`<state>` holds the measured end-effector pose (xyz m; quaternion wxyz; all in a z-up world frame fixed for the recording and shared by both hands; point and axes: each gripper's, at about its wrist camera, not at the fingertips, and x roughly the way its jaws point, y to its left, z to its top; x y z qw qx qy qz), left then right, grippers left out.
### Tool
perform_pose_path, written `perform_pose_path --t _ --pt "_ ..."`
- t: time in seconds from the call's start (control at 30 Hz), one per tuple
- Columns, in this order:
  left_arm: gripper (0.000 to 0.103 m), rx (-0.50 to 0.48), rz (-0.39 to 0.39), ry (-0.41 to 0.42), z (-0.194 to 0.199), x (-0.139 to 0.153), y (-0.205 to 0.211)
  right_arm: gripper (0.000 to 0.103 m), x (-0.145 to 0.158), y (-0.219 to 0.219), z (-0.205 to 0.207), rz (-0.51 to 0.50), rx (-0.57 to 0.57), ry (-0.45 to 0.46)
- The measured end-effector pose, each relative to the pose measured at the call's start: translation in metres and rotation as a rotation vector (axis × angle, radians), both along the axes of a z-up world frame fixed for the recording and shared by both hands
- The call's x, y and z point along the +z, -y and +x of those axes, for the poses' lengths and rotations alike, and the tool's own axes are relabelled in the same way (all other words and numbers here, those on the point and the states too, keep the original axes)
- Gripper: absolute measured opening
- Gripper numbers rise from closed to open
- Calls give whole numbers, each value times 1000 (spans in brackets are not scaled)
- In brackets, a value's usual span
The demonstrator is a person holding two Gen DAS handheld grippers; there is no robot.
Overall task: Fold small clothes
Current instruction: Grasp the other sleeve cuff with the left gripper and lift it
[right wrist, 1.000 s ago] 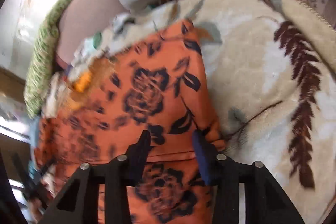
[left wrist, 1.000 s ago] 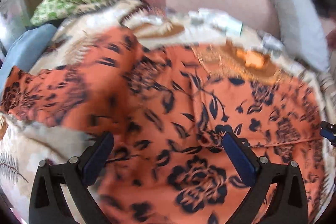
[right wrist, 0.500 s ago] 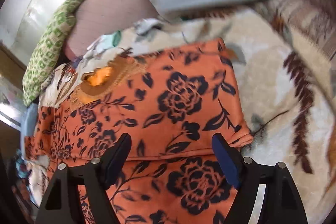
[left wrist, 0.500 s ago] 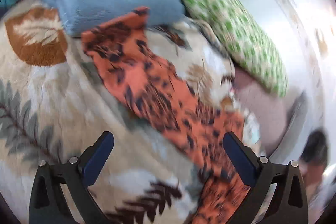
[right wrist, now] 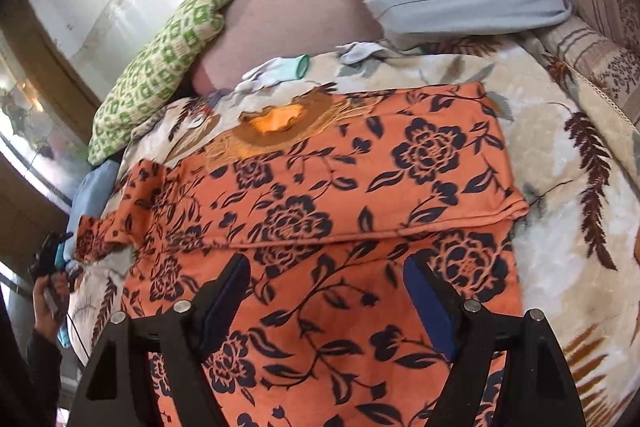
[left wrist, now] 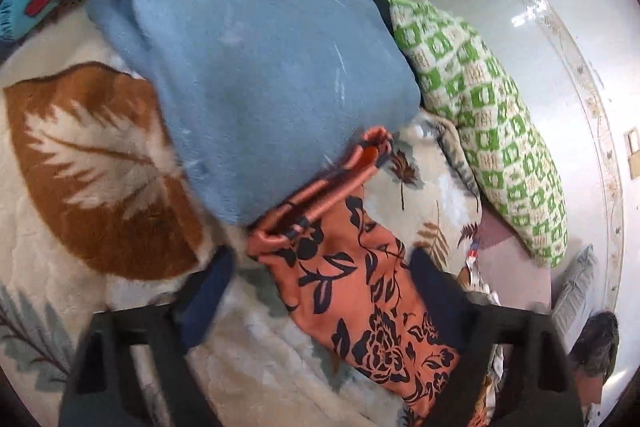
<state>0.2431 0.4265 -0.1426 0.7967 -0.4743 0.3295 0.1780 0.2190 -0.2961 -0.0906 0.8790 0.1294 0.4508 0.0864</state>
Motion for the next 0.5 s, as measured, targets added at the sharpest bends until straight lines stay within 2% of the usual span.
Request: perform_pose_path --t 0.03,0.1,0.27,0.33,0.4,0.47,0.5 --pt "54 -10 5 -13 5 -1 0 82 0 -2 -1 -3 5 5" --pt "46 -13 19 -39 13 -4 -1 82 -2 -5 -3 -1 9 10" --pt "48 30 75 -83 6 -6 -4 82 0 -8 -12 0 24 22" --pt "58 41 100 -101 6 -6 -4 82 0 -8 -16 -15 26 30" --pt "58 33 105 -118 11 -8 -3 82 -2 -6 -18 -6 24 25" --pt "17 14 144 -154 17 -6 0 82 -3 -4 -20 -4 16 27" --pt "8 7 171 -175 18 -2 2 82 -2 -4 -21 -2 13 29"
